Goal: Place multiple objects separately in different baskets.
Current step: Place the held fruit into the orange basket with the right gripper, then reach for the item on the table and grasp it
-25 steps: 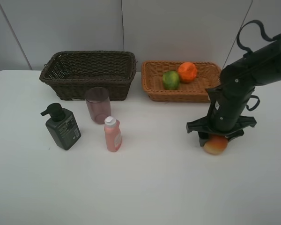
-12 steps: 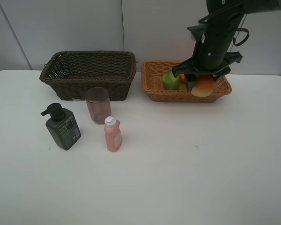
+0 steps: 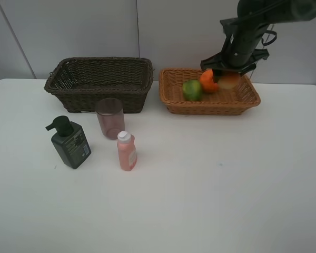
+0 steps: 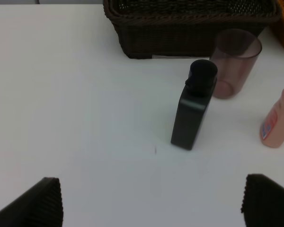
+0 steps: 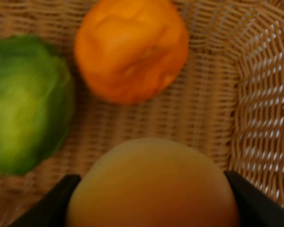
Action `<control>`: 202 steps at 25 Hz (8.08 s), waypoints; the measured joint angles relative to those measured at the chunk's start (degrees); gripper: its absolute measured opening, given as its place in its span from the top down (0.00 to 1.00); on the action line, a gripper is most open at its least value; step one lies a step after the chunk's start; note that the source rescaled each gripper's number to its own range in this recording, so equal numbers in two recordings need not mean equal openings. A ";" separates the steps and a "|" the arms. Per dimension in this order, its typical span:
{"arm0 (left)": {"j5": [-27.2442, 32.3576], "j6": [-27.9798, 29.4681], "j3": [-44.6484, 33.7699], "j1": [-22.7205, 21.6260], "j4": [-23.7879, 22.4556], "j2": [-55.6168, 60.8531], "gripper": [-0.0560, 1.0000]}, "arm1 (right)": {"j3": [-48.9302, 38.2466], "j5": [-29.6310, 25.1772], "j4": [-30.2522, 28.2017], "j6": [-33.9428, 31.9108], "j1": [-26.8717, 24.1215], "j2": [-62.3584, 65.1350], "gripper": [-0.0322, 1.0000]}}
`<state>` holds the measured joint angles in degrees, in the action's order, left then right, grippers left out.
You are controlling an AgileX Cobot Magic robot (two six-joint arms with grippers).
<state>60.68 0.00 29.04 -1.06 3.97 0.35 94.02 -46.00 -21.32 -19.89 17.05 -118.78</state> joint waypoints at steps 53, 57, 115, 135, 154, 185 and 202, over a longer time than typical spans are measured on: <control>0.00 0.00 0.00 0.00 0.00 0.00 0.02 | -45.03 -12.48 14.10 4.31 -7.28 71.11 0.02; 0.00 0.00 0.00 0.00 0.00 0.00 0.02 | -45.33 -14.54 14.65 4.42 -7.28 84.71 0.02; 0.00 0.00 0.00 0.90 -0.04 0.00 0.02 | -64.13 -14.88 17.45 14.99 -11.21 118.98 0.02; -1.02 -5.77 7.03 4.63 2.24 -13.21 0.02 | -64.13 -14.88 17.45 14.99 -11.21 118.98 0.02; -5.99 -16.07 38.63 15.03 3.53 -80.54 0.02 | -64.13 -14.84 17.45 14.99 -11.21 118.98 0.02; -12.90 5.57 55.03 21.09 -0.59 -113.08 0.02 | -64.13 -14.84 17.45 14.99 -11.21 118.98 0.02; -15.37 17.74 55.07 21.14 -3.00 -115.44 0.02 | -64.13 -14.84 17.45 14.99 -11.21 118.98 0.02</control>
<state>45.32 17.74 84.11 20.08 0.97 -115.10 29.90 -60.84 -3.87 -4.90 5.85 0.20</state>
